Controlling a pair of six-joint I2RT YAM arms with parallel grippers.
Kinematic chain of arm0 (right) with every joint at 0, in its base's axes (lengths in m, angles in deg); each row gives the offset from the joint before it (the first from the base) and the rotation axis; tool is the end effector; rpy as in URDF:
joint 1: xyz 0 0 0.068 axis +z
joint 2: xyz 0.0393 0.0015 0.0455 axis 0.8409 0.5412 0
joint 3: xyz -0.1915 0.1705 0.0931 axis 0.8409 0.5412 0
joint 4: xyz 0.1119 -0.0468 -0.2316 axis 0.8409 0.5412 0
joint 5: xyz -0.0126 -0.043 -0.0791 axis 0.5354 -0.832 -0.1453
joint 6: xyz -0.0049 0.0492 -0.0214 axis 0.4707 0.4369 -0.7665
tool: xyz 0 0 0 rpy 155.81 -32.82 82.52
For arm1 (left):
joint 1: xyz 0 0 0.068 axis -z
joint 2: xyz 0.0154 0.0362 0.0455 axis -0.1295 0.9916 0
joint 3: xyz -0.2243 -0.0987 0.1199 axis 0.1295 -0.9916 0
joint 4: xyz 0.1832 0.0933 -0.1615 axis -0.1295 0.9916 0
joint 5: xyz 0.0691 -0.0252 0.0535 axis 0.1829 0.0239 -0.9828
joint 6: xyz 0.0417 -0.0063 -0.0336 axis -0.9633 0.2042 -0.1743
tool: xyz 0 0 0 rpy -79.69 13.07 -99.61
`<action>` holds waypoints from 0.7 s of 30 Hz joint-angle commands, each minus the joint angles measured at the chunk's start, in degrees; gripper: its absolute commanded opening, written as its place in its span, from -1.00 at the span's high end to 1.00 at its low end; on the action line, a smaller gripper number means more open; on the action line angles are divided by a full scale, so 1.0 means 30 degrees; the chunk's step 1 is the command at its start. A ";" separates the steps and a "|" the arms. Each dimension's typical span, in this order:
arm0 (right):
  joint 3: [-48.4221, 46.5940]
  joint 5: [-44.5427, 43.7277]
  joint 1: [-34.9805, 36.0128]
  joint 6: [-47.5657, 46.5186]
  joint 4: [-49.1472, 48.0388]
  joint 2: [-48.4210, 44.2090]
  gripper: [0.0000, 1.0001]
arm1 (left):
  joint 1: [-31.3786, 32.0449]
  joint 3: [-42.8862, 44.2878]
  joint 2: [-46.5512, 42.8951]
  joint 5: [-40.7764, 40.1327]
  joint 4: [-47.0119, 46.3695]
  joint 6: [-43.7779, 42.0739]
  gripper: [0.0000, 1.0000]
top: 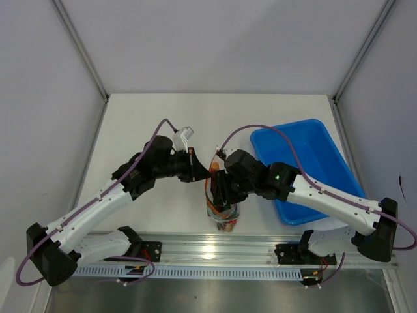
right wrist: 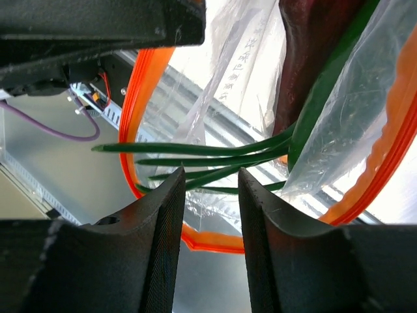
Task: Place the food in the zip-top bag and seal the zipper
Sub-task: Adjust the zipper food storage bag at the center of the board.
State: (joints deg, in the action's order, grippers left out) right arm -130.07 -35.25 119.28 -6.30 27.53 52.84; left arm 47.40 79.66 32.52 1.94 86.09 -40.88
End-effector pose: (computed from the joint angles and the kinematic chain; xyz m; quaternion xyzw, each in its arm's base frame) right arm 0.1222 0.2355 0.3307 -0.2052 0.9124 0.2914 0.2014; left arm 0.1686 -0.1580 0.3224 0.0980 0.8437 -0.4424 0.2880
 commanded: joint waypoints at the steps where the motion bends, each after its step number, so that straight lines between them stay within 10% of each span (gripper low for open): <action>1: 0.0201 0.0726 0.0003 -0.0805 -0.0706 -0.0942 0.18 | 0.0096 0.0910 -0.0243 -0.0010 -0.0170 -0.0491 0.99; 21: 0.2984 0.3075 -0.0085 -0.2682 -0.6154 0.0258 0.14 | 0.0096 0.1057 -0.0243 0.0311 -0.0288 -0.0140 0.99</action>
State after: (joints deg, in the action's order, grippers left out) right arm -121.94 -23.78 119.21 -12.26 14.04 52.99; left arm 47.40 80.07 32.63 2.07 86.26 -40.84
